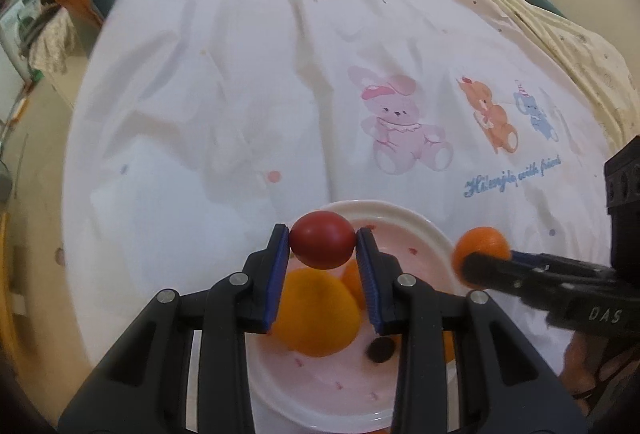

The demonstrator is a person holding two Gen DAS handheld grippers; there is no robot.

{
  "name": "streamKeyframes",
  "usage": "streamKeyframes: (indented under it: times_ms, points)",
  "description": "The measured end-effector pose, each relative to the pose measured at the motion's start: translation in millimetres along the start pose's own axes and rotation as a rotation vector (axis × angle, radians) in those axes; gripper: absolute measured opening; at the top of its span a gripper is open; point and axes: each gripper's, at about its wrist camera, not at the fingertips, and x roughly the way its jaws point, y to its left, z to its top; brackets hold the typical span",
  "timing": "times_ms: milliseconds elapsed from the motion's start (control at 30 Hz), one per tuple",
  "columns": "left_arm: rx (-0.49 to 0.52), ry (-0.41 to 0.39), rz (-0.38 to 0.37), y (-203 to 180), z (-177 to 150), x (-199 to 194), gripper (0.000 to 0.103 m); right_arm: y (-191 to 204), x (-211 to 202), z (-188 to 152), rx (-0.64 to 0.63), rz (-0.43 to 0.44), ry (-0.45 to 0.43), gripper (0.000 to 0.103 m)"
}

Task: Organize fruits
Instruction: 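Carry the orange and tomato onto the pink plate and open both tools, then withdraw both tools from the plate toward the remaining loose fruits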

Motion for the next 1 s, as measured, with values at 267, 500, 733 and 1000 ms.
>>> streamKeyframes:
  times_ms: [267,500,733,1000]
  points:
    - [0.010,0.021,0.002,-5,4,15,0.030,-8,4,4,0.048,0.039,0.001,0.045]
    - [-0.030,0.094,-0.043,-1,-1,28,0.063,-11,0,4,0.076,0.038,-0.004,0.062]
    - [-0.038,0.050,-0.021,3,-1,18,0.074,-15,-12,8,0.102,0.037,-0.054,0.069]
    - [-0.096,0.020,0.020,16,0,10,0.074,-10,-17,12,0.083,0.022,-0.074,0.069]
